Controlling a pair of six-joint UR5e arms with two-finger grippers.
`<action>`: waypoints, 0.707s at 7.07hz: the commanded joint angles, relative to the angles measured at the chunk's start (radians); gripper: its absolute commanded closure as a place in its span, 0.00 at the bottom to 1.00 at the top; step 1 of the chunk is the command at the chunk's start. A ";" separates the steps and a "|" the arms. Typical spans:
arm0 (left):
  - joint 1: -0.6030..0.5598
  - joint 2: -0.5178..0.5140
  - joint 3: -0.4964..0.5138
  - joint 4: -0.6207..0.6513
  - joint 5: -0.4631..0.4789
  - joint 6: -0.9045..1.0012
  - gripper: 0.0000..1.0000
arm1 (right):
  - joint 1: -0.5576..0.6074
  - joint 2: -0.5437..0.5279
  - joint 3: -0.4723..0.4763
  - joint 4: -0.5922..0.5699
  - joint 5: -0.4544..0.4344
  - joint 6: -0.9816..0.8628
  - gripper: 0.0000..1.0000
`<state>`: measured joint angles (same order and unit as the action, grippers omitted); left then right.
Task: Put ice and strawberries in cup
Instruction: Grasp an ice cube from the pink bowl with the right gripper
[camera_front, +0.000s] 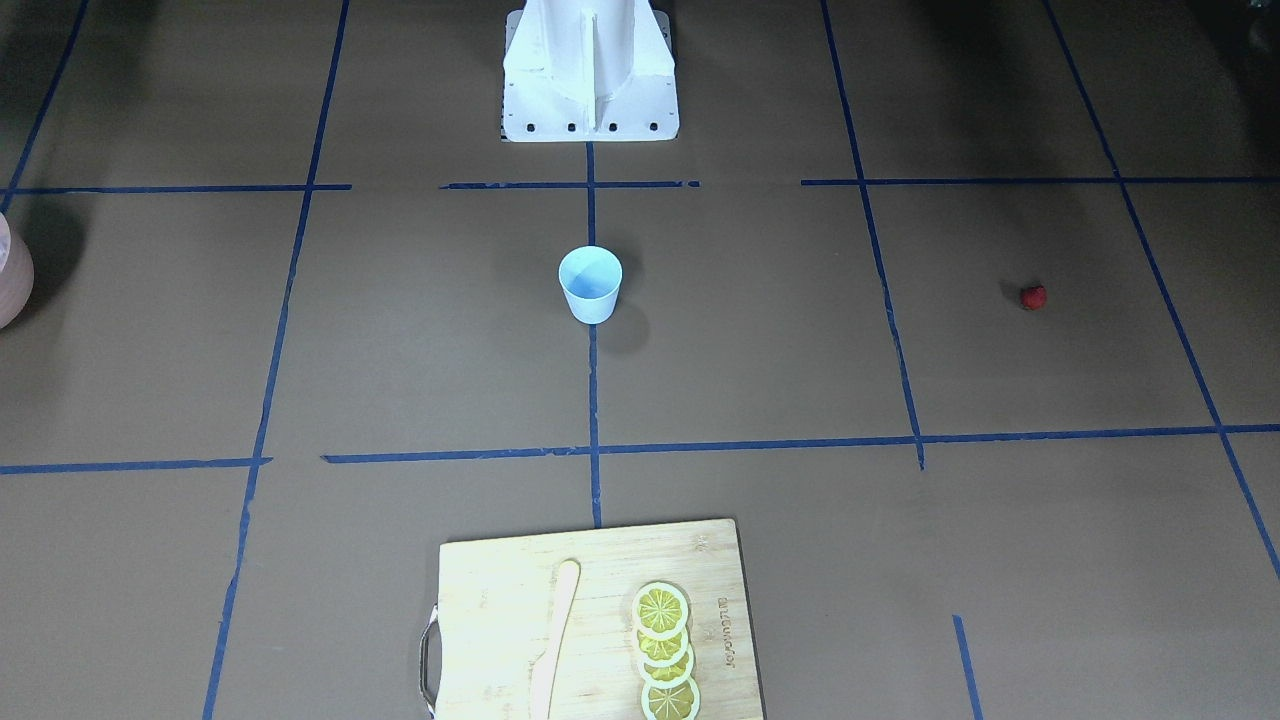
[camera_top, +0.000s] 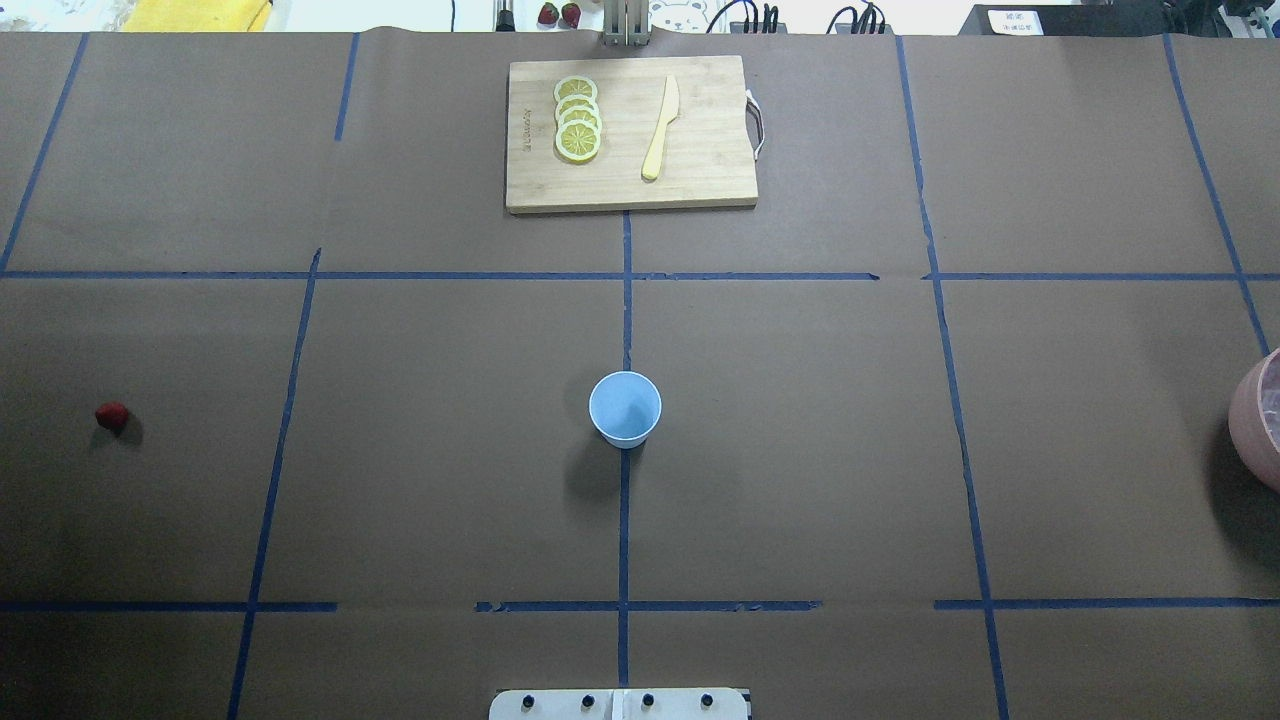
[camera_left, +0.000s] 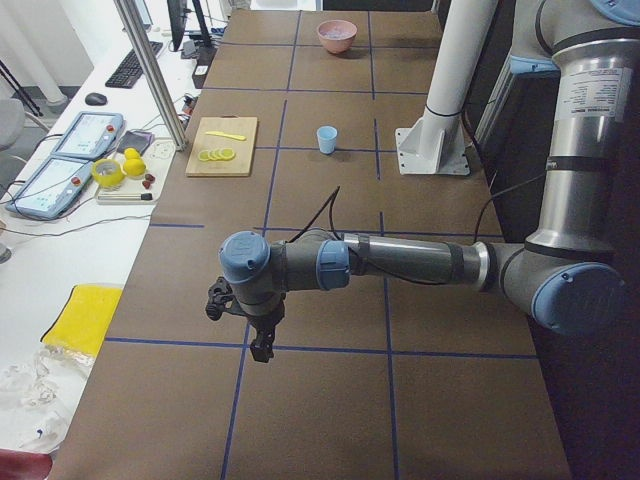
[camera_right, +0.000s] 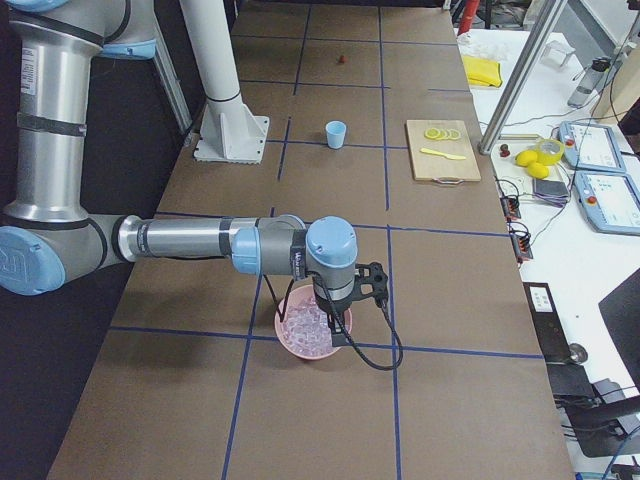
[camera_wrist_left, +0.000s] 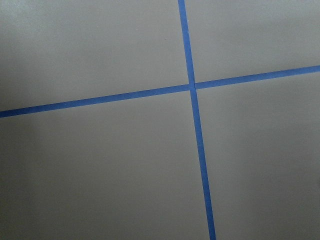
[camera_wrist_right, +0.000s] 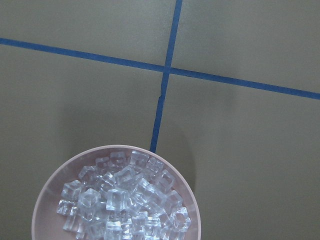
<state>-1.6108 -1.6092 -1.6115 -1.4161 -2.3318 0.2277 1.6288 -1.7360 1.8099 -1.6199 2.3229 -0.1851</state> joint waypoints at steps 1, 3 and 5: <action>0.000 0.005 -0.004 0.000 0.000 0.001 0.00 | -0.001 0.001 0.000 0.000 0.003 0.003 0.00; 0.000 0.003 -0.001 0.000 0.002 -0.001 0.00 | 0.000 0.004 0.002 0.000 0.004 0.007 0.00; 0.000 0.003 0.001 0.000 0.000 -0.001 0.00 | -0.003 0.009 0.009 0.003 0.003 0.009 0.00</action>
<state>-1.6107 -1.6062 -1.6113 -1.4158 -2.3305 0.2269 1.6274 -1.7297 1.8162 -1.6192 2.3260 -0.1771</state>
